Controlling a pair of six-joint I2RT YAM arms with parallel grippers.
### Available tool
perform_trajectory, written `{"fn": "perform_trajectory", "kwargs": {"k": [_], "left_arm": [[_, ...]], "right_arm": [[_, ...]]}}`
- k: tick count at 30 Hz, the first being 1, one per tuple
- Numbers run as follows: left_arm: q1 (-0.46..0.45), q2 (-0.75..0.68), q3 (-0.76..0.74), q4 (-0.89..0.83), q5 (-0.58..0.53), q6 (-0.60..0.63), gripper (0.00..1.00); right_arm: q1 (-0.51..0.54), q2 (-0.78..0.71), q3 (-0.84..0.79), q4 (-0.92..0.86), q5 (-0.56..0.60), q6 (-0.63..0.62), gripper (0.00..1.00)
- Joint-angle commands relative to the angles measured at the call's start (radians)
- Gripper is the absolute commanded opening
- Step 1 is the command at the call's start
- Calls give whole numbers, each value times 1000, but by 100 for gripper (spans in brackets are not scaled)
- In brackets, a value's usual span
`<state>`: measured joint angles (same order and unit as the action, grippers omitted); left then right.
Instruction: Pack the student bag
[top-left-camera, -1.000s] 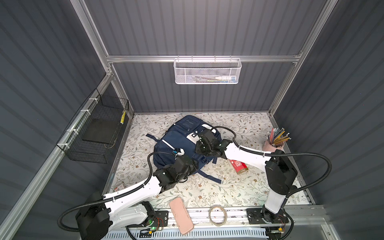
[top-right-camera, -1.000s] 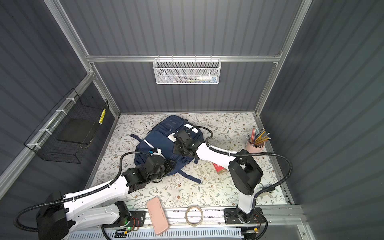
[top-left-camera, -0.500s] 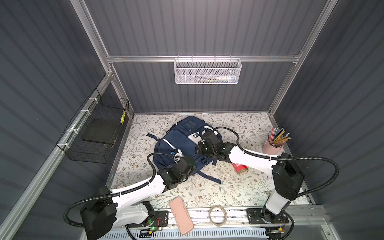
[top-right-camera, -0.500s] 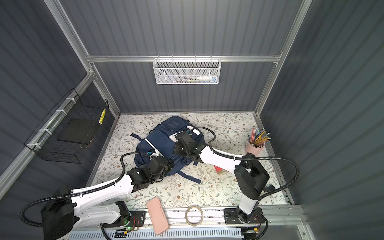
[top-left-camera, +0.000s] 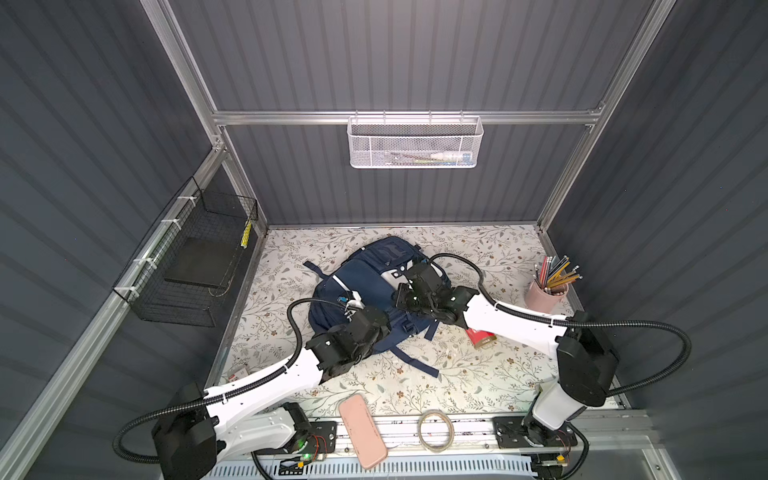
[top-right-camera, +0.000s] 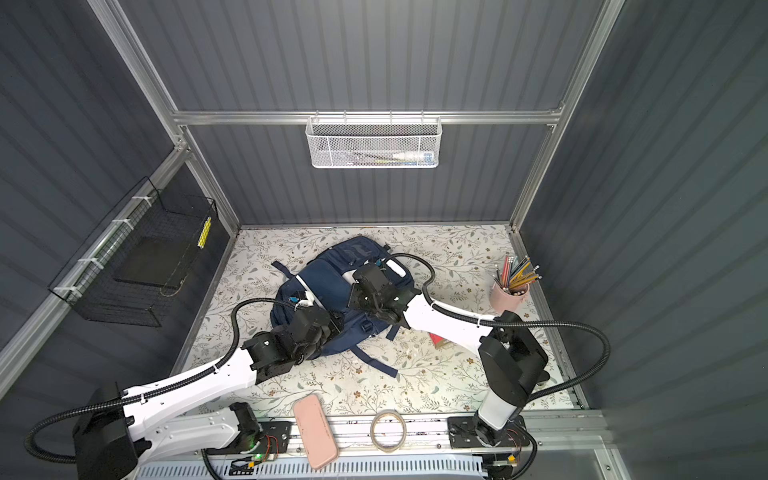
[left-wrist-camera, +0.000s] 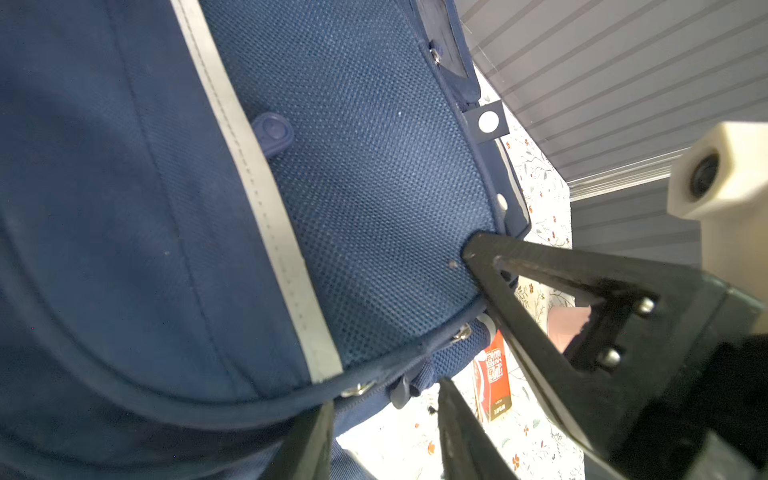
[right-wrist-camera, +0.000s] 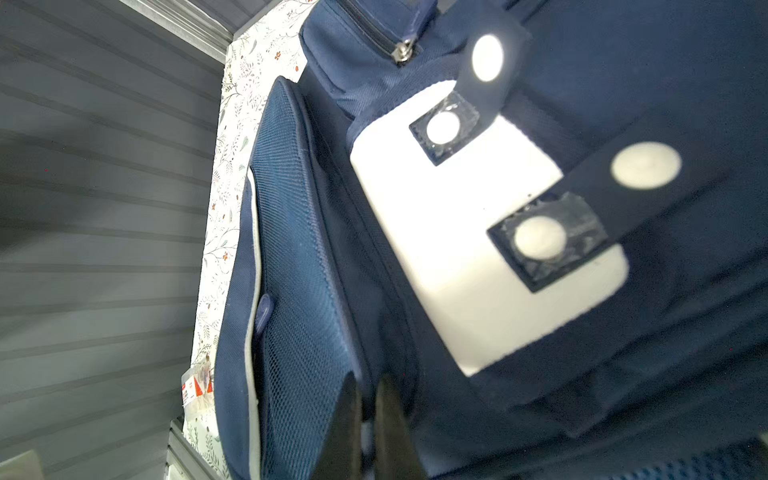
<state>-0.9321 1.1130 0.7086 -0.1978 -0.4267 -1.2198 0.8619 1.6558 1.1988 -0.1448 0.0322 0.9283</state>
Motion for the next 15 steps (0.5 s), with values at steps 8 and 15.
{"fn": "perform_trajectory", "kwargs": {"k": [8,15], "left_arm": [[41,77,7,36,-56,33,41],[66,101,27,62,-66,57,44]], "right_arm": [[20,-48,26,77,-57,26,0],[41,-48,0,103,-76,48,0]]}}
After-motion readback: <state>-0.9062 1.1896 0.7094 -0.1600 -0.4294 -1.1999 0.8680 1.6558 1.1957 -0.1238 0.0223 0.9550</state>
